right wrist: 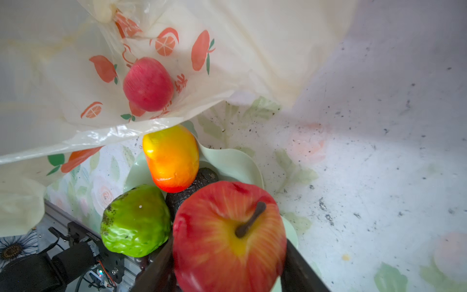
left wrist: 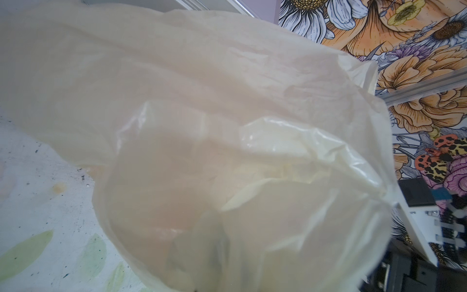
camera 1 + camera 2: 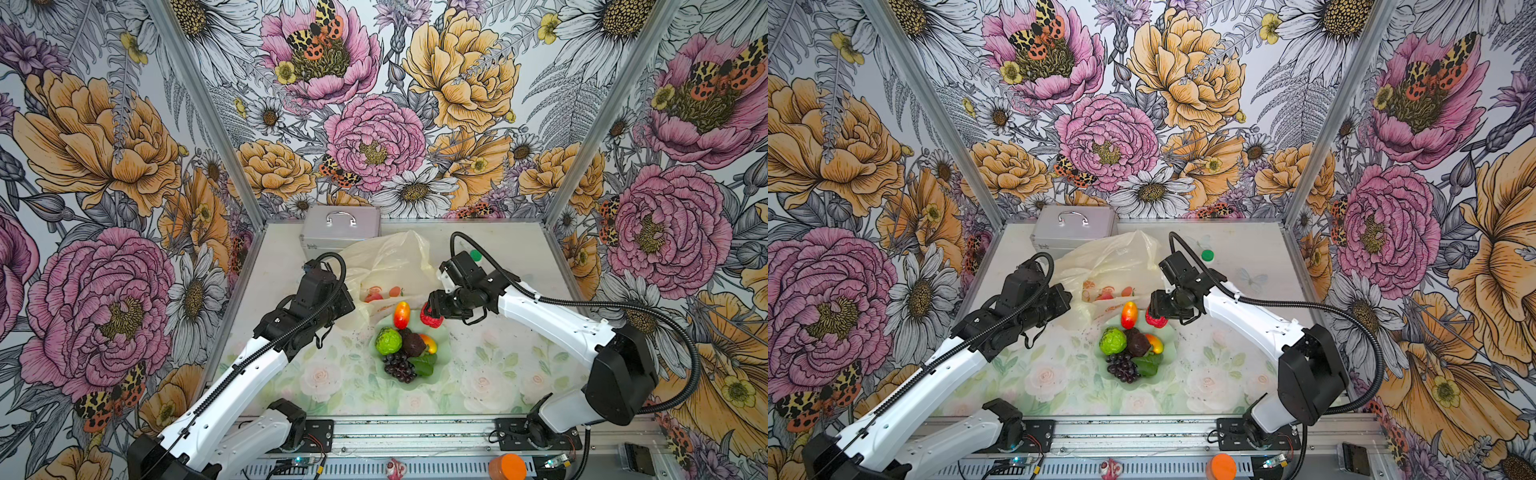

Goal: Place the fruits into the plastic bag
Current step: 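Close the right gripper on the red-yellow apple and lift it, then carry the red-yellow apple with the right gripper down into the bag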

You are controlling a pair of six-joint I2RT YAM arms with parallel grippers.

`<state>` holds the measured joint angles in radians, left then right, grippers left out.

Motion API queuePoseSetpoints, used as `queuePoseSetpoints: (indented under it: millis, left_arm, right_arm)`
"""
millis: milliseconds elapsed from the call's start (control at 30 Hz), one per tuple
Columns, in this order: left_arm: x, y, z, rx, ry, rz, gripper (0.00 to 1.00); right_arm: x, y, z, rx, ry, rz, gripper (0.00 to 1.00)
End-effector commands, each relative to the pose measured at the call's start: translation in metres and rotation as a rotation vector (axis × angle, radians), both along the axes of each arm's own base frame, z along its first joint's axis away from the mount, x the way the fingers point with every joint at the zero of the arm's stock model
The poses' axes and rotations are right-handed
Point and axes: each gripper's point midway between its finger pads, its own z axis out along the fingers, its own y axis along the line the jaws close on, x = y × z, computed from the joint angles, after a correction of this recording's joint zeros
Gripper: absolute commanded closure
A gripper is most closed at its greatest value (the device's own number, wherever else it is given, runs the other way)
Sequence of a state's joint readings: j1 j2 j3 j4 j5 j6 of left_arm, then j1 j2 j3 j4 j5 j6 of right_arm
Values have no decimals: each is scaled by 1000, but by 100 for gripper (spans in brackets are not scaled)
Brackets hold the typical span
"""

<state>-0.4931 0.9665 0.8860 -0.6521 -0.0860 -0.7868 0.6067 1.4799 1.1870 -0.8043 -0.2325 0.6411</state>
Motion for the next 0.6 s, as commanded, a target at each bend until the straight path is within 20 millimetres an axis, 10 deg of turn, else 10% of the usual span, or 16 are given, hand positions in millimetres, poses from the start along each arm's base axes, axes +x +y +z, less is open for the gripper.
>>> queuePoseSetpoints:
  millis: [0,567]
  left_arm:
    - [-1,-2,-2,-19,-3,-10,100]
    - [-4,2,2,-37,-18,10,100]
  right_arm:
    - [-1,-3,25,72,-30,-39,40]
    - [25,16,152,413,-239,-94,39]
